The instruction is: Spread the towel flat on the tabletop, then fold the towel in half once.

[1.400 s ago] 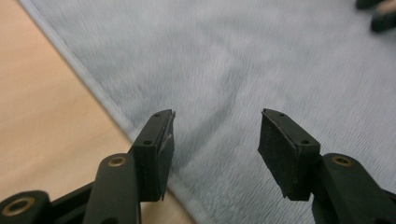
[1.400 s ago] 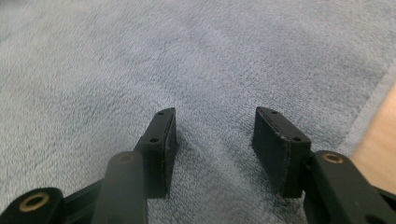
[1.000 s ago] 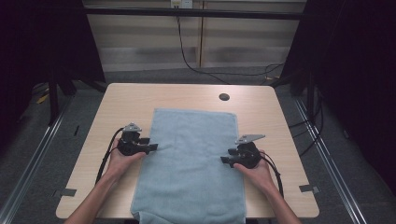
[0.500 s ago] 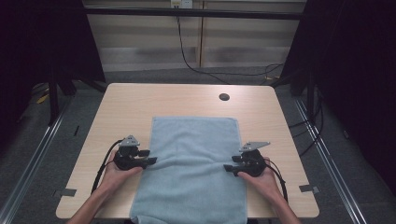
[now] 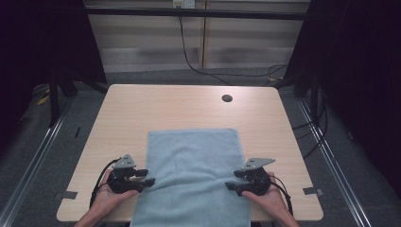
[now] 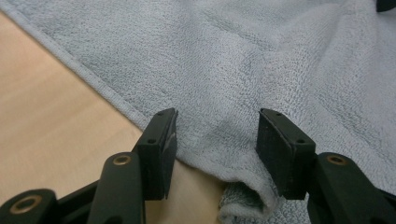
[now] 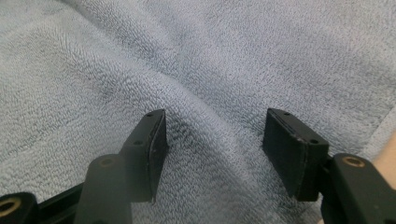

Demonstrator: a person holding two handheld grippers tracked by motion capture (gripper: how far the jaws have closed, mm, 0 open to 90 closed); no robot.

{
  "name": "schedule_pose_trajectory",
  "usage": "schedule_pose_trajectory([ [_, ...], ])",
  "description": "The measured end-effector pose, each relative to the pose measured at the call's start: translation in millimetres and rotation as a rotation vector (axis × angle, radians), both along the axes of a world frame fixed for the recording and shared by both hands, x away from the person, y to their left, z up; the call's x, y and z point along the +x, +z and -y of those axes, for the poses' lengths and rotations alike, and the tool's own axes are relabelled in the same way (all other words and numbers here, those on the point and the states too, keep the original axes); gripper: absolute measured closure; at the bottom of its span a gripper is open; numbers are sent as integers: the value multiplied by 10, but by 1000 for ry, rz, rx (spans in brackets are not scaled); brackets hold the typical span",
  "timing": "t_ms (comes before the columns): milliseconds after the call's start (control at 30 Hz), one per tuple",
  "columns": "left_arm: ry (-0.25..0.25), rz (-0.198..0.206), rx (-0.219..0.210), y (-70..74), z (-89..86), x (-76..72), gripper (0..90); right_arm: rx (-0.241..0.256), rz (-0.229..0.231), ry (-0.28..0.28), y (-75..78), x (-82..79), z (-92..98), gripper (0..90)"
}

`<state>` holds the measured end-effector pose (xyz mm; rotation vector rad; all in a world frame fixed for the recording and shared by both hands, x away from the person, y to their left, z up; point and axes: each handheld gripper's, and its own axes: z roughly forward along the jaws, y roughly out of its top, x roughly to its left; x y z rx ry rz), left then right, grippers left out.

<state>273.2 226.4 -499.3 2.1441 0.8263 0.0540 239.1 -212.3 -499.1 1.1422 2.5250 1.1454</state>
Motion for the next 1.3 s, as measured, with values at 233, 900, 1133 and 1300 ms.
schedule_pose_trajectory([
  [233, 33, 25, -31, 56, -42, -19, 455, 46, -52, 28, 25, -49, -44, 405],
  [900, 180, 16, -42, 20, 190, 1203, 379, 9, 7, -167, 85, 1301, 144, 343],
  [1133, 192, 20, -25, 0, 128, 1263, 348, -9, 26, -183, 91, 1550, 98, 379],
  [1300, 230, 44, -54, 30, 59, 1329, 354, -34, 43, -199, -31, 1599, 103, 381],
])
